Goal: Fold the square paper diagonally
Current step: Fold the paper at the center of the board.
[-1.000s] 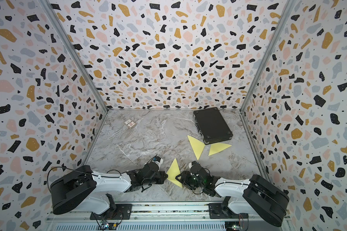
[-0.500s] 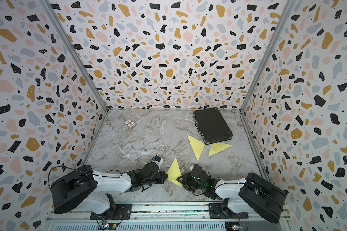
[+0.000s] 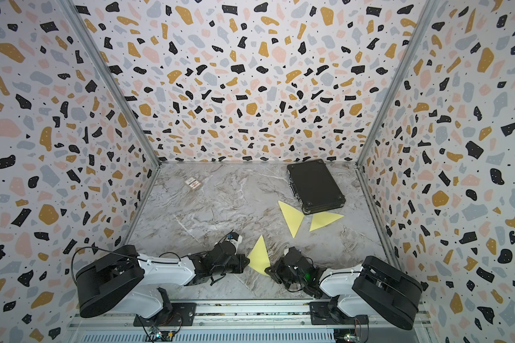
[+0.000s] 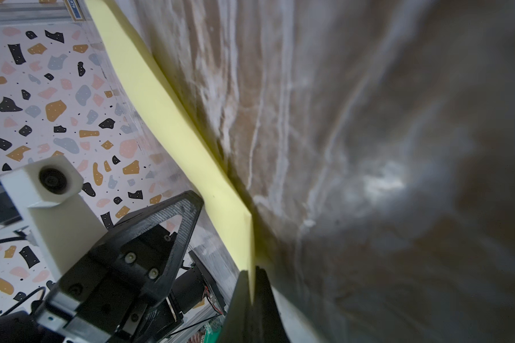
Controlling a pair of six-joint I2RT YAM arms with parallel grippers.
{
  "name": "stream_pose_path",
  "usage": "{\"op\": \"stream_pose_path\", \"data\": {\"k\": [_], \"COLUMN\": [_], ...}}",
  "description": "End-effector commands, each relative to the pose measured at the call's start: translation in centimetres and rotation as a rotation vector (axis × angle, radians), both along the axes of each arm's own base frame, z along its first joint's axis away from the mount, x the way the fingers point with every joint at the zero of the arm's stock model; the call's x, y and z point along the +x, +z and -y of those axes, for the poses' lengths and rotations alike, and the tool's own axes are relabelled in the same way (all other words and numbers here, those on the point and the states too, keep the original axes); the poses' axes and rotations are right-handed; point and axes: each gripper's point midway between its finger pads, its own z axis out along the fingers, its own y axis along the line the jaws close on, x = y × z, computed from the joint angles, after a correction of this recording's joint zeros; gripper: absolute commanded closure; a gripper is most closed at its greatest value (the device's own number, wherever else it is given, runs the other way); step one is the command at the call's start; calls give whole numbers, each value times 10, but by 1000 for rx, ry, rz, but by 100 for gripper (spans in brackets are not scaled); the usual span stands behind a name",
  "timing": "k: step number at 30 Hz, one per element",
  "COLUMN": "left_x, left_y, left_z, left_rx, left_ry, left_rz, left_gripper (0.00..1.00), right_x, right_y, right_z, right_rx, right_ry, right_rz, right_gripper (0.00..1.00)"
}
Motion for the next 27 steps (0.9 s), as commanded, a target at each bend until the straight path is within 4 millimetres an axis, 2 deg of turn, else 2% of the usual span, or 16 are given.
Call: {"op": "stream_pose_path", "data": {"k": [1, 2, 4, 6, 7, 11, 19, 27], "left_x": [-51, -51, -51, -51, -51, -51, -51, -52], "left_y": [-73, -73, -73, -73, -73, -72, -69, -68], "left_z": [-82, -81, -81, -80, -80, -79, -77, -78], "left_rx": [359, 359, 356, 356, 358, 356, 351, 361], "left_ry": [11, 9, 8, 5, 5, 3, -1, -6], "left_rz": [-209, -209, -208, -208, -208, -208, -207, -204], "left_gripper": [100, 100, 100, 100, 100, 100, 100, 100], "right_x": [-4, -4, -3, -3, -2, 2, 10, 17], "right_y": [-9, -8, -7, -6, -6, 0, 16, 19], "right_z": [10, 11, 14, 16, 17, 14, -11, -11], "right_rx": [-54, -56, -75, -94, -101, -92, 32, 79], "right_ry": [-5, -5, -2, 5, 9, 23, 56, 18], "right_rz": [-7, 0, 13, 32, 46, 96, 159, 214], "right_gripper": [97, 88, 63, 52, 51, 54, 73, 75]}}
